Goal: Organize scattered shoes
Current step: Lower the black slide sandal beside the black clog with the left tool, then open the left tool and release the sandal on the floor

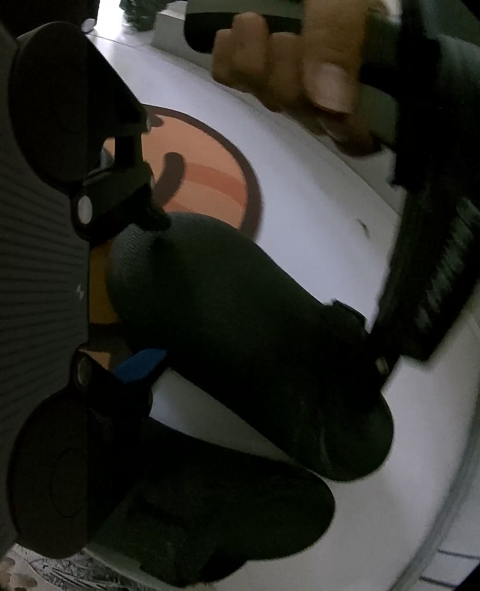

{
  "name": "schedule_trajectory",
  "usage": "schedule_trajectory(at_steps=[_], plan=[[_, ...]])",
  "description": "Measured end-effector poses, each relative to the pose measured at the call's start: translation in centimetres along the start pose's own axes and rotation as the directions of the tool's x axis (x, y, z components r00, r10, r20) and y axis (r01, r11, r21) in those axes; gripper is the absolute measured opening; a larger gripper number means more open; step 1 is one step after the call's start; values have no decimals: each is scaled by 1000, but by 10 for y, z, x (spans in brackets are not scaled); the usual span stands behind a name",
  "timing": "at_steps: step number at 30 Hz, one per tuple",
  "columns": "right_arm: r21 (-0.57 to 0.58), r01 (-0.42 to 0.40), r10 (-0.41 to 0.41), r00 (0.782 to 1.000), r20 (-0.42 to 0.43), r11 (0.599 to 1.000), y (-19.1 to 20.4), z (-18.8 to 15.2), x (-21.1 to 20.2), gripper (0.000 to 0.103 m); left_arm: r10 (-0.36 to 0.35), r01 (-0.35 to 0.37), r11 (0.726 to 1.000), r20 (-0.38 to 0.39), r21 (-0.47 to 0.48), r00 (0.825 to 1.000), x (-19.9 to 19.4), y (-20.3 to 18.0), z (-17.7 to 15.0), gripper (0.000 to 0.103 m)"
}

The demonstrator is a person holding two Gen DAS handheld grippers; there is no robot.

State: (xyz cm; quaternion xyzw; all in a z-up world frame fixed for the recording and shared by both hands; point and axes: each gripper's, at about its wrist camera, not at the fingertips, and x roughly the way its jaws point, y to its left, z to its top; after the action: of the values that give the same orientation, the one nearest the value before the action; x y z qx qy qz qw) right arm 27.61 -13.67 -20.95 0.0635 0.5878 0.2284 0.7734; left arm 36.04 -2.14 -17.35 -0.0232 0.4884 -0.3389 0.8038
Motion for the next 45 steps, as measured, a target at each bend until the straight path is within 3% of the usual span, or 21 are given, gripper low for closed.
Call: schedule_trajectory(at_steps=[5, 9, 12, 20, 26, 29, 30, 34, 41, 43, 44, 45], plan=[[54, 20, -22, 999, 33, 998, 2, 11, 3, 94, 27, -27, 1000, 15, 1, 1000, -5, 0, -2, 11], [68, 110, -113, 993, 35, 992, 19, 13, 26, 97, 27, -27, 1000, 13, -3, 1000, 3, -4, 0, 11], [87, 123, -127, 991, 44, 989, 19, 15, 31, 101, 17, -17, 1000, 14, -18, 1000, 6, 0, 1, 11], [108, 183, -188, 982, 34, 977, 19, 19, 40, 103, -17, 17, 1000, 11, 3, 1000, 10, 11, 2, 11], [253, 214, -217, 976, -15, 943, 8, 27, 44, 103, -62, 62, 995, 6, -82, 998, 21, 36, 1, 7], [275, 235, -237, 971, -26, 932, 5, 32, 51, 103, -73, 72, 990, 2, -122, 997, 26, 48, -1, 8], [281, 247, -248, 968, -31, 927, 6, 34, 54, 103, -76, 76, 988, 1, -135, 997, 28, 52, -1, 18], [296, 274, -274, 961, -43, 915, 6, 38, 64, 103, -110, 110, 980, 7, -165, 994, 29, 64, -3, 13], [299, 286, -294, 956, -19, 910, 6, 38, 69, 103, -104, 106, 983, 20, -148, 994, 13, 65, -5, 13], [295, 276, -284, 959, -17, 915, 5, 38, 68, 96, -111, 113, 982, 26, -150, 994, 7, 67, -7, 13], [288, 265, -273, 962, -13, 920, 6, 38, 66, 87, -111, 114, 981, 26, -154, 993, 5, 68, -8, 14], [281, 255, -262, 965, -12, 925, 8, 38, 64, 86, -112, 115, 981, 27, -159, 993, 3, 69, -8, 14]])
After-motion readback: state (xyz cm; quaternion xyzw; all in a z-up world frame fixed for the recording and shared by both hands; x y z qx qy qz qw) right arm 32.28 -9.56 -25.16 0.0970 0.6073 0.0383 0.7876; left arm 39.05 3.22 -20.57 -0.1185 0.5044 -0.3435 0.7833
